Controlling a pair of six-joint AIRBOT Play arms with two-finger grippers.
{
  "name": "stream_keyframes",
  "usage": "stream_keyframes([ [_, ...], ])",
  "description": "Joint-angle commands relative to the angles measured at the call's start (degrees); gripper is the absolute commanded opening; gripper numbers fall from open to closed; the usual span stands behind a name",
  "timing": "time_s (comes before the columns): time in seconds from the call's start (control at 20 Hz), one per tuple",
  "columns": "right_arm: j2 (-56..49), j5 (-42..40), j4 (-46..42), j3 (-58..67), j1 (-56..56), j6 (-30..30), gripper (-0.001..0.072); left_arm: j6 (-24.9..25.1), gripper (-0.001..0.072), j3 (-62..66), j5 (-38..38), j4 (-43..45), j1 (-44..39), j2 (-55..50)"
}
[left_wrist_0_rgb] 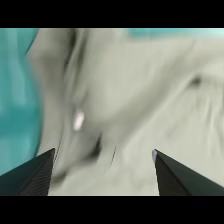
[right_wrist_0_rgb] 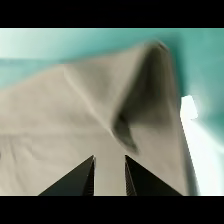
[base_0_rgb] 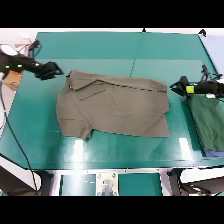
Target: Fold the shirts.
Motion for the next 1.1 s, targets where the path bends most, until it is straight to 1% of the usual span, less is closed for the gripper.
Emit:
stream_keyframes([
  [0.0,4.96,10.14,-4.59,-5.05,-6.8,0.0,0.0231,0.46,0.0692,-1.36,-17.97,0.15,7.13,-0.02],
  [0.1,10.12,9.92,-6.78,-11.43,-10.54,0.0,0.0231,0.63,0.0692,-11.26,-18.05,0.39,9.86,2.25],
  [0.2,14.19,9.94,-9.18,-16.22,-14.29,0.28,0.0231,2.69,0.0692,-22.45,-17.49,0.96,11.28,4.87],
  [0.25,15.87,9.92,-9.46,-18.32,-16.31,0.66,0.0231,3.74,0.0692,-26.71,-16.24,1.2,11.28,5.77],
  [0.35,18.51,9.97,-9.49,-21.55,-19.32,0.66,0.0231,3.91,0.0692,-33.07,-13.11,0.87,11.15,5.97],
  [0.5,21.31,9.97,-10.84,-25.9,-20.81,0.7,0.0231,4.46,0.0693,-39.04,-7.1,0.2,9.9,5.97],
  [0.55,21.64,9.92,-11.17,-27.34,-20.81,1.07,0.0246,5.2,0.0692,-40.13,-6.19,-0.48,9.05,5.97],
  [0.6,21.64,9.77,-11.85,-28.7,-20.81,1.68,0.0319,5.42,0.0692,-40.87,-5.46,-1.05,7.89,5.97],
  [0.65,21.64,9.4,-12.46,-30.34,-20.81,2.43,0.0355,5.44,0.0692,-41.16,-4.92,-1.05,6.64,5.97],
  [0.7,21.62,8.81,-12.48,-31.87,-20.79,2.43,0.0359,5.55,0.0594,-41.13,-4.37,-0.98,5.16,5.97],
  [0.75,21.62,7.91,-12.41,-33.51,-20.72,2.56,0.036,6.64,0.0346,-41.11,-3.8,-1.07,3.98,5.97],
  [0.8,21.62,7.13,-12.39,-35.01,-20.65,2.62,0.036,7.93,0.008,-41.11,-3.08,-1.03,3.1,5.97],
  [0.85,21.62,6.45,-12.37,-36.7,-20.46,2.71,0.0361,8.48,0.0032,-41.07,-2.6,-1.05,2.78,5.97],
  [0.9,21.55,6.05,-12.39,-38.14,-19.98,3.65,0.0362,8.39,0.0031,-41.0,-2.49,-1.03,2.82,5.97],
  [1.0,20.96,4.02,-12.37,-40.37,-18.21,3.69,0.0398,8.39,0.0031,-40.96,-2.51,-0.31,2.97,5.99],
  [1.05,20.33,2.84,-12.37,-41.07,-16.85,3.67,0.0404,8.39,0.0031,-40.96,-2.54,-0.11,2.97,6.03],
])
